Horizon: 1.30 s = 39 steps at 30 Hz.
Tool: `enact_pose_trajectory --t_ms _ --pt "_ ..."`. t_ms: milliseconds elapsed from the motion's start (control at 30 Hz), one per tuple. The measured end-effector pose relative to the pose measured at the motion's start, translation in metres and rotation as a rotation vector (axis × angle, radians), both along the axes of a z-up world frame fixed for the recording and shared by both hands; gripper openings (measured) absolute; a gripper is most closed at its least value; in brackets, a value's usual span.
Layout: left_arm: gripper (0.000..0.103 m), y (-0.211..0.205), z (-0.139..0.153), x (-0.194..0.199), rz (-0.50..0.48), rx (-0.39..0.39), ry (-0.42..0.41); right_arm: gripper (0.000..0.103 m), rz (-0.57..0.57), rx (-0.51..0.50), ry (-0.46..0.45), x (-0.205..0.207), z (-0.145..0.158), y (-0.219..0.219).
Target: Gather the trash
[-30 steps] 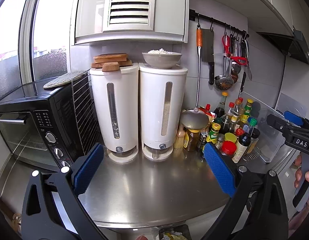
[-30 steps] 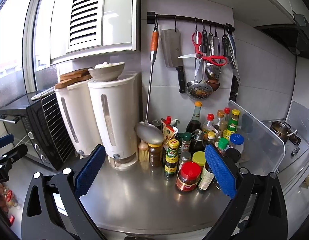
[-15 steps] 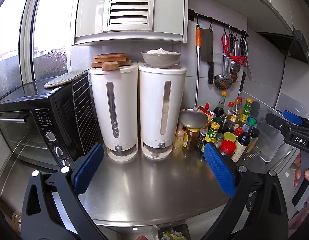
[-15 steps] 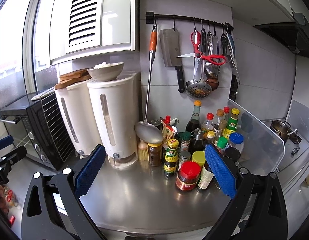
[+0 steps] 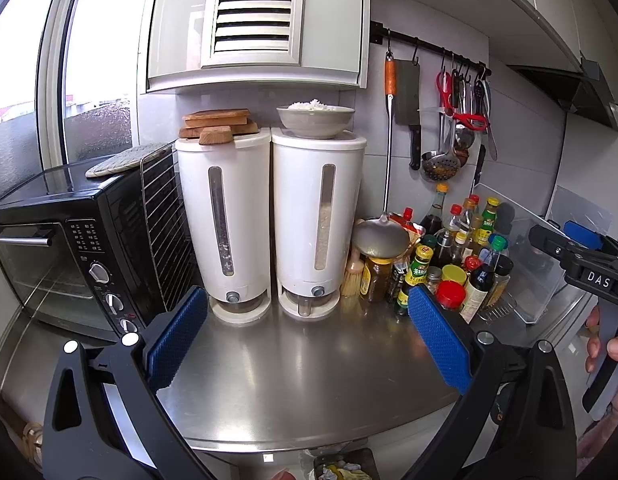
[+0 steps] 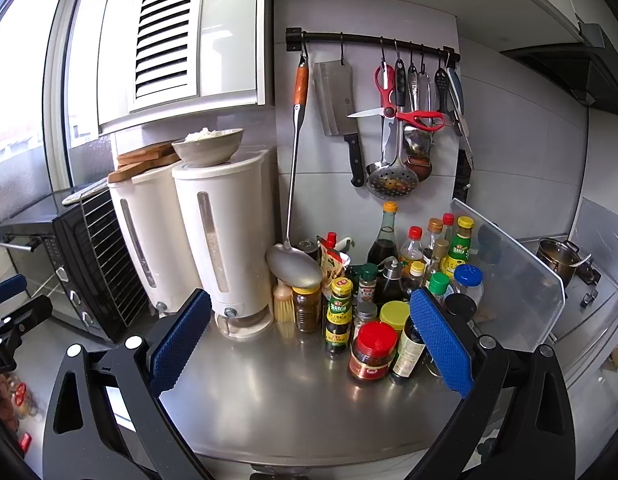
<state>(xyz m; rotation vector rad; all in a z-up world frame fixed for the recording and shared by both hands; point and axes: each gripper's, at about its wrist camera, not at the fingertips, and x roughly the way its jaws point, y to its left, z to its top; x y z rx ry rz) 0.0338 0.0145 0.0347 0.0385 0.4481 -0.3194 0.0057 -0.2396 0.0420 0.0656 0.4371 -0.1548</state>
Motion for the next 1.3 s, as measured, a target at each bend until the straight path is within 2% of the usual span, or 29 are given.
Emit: enact_pose_trajectory --t_ms 1300 --pt "0.095 0.0025 -0.0008 0.0013 0.000 0.004 0.002 0.100 -0.010 0.014 -0.004 0.0000 0.0018 0.0012"
